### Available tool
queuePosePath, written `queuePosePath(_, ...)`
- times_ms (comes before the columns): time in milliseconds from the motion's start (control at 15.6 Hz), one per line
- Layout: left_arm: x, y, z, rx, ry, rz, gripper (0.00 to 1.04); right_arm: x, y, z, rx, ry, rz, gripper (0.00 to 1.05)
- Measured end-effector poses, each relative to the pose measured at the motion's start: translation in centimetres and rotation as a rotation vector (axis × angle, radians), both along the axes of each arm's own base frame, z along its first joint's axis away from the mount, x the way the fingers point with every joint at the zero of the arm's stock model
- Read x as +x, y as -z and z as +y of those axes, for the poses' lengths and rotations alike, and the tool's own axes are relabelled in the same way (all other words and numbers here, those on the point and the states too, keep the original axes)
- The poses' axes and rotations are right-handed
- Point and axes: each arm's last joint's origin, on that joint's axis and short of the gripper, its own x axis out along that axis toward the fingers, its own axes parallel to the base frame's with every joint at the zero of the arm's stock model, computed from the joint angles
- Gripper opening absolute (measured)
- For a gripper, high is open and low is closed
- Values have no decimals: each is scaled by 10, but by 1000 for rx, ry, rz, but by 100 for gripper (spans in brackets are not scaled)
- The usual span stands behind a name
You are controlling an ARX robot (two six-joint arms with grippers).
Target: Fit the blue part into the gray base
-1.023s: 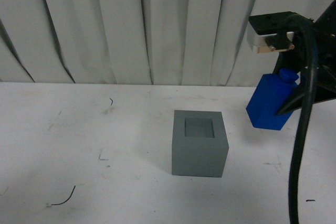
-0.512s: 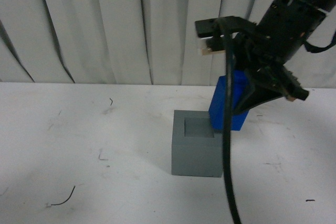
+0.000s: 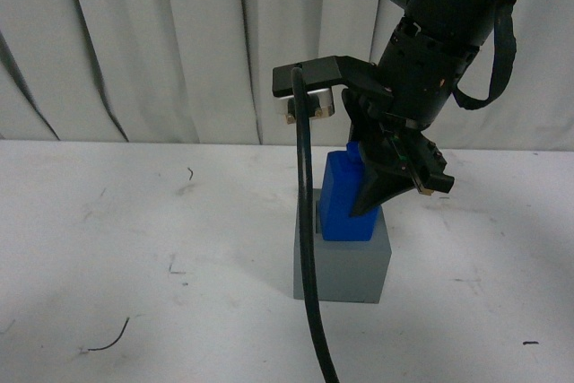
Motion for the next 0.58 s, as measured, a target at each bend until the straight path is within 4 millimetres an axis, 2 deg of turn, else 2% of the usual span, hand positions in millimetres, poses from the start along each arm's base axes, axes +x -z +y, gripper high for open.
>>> queuePosePath(256, 0, 0, 0, 0, 0, 0, 98, 4, 1, 1, -9, 16, -20, 47)
queuePosePath(576, 0, 0, 0, 0, 0, 0, 98, 8, 12, 1, -31, 24, -6, 47)
